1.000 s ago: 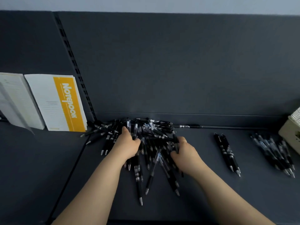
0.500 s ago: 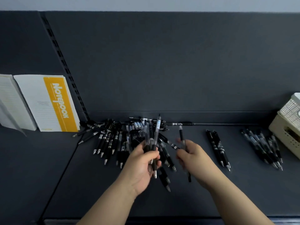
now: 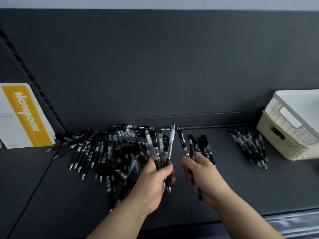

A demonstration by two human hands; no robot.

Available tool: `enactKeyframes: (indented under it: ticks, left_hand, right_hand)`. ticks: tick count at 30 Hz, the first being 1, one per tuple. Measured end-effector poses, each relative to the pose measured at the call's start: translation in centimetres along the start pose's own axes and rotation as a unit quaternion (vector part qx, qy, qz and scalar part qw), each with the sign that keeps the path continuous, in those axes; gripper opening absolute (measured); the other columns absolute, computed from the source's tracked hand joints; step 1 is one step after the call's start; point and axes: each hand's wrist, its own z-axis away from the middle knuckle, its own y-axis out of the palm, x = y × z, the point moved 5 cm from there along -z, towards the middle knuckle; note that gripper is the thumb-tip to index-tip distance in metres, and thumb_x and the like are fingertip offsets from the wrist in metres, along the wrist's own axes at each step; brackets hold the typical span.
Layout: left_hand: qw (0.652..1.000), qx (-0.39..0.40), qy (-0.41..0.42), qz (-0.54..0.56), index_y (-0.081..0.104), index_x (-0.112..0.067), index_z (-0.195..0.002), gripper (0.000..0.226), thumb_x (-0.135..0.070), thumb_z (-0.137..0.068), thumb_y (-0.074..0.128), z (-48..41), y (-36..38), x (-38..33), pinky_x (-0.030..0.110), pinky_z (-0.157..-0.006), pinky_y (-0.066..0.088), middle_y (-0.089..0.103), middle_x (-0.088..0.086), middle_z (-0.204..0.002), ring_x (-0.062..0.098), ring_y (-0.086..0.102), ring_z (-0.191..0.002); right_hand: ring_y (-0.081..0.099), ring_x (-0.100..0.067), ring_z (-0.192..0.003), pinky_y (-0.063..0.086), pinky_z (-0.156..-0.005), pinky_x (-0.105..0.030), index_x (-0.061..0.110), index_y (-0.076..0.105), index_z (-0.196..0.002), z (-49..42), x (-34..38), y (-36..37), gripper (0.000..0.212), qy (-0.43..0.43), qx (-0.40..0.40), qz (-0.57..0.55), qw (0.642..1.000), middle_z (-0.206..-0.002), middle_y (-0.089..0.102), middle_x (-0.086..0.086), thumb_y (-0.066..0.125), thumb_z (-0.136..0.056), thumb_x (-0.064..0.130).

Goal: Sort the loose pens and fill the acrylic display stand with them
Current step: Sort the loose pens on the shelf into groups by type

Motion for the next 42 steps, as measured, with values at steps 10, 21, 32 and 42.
enactKeyframes:
  ticks: [10,21,32,42]
  left_hand:
    - [0.998,0.060,-0.031,0.002,0.061,-0.020,-0.114,0.027,-0.006,-0.094,0.048,-0.5,5.1,2.5,0.028,-0.064,0.047,0.071,-0.001,-0.092,0.012,0.064,-0.077]
    - [0.998,0.011,-0.049,0.031,0.064,-0.006,-0.103,0.021,0.004,-0.091,0.051,-2.4,8.5,4.0,0.027,-0.056,0.045,0.069,0.004,-0.076,0.015,0.061,-0.065]
    - [0.994,-0.102,-0.036,0.027,0.055,-0.008,-0.094,0.015,0.006,-0.089,0.054,-3.8,7.5,4.3,0.033,-0.072,0.050,0.059,0.005,-0.083,0.019,0.062,-0.073]
    - [0.993,-0.115,-0.035,0.002,0.055,-0.007,-0.097,0.016,0.006,-0.088,0.056,-4.4,7.4,4.1,0.032,-0.071,0.051,0.059,0.005,-0.086,0.019,0.062,-0.075]
  right_hand:
    - [0.047,-0.005,-0.034,0.038,-0.036,-0.019,0.005,0.055,-0.079,0.5,1.2,-3.2,0.013,-0.051,-0.013,-0.088,0.995,-0.044,0.056,0.006,0.052,-0.092,0.003]
    - [0.044,-0.012,-0.041,0.035,-0.043,-0.025,-0.002,0.059,-0.083,-2.1,-0.4,-7.5,0.024,-0.046,-0.008,0.028,0.999,-0.053,0.055,-0.004,0.057,-0.091,0.021]
    - [0.042,-0.026,-0.073,0.030,-0.061,-0.027,0.008,0.043,-0.078,-5.6,-0.9,-12.5,0.014,-0.066,-0.076,0.444,0.890,-0.078,0.038,-0.002,0.039,-0.092,0.010]
    - [0.044,-0.015,-0.055,0.034,-0.053,-0.026,0.018,0.049,-0.082,-5.5,0.2,-13.3,0.012,-0.040,-0.040,0.240,0.969,-0.063,0.050,0.000,0.046,-0.093,0.020]
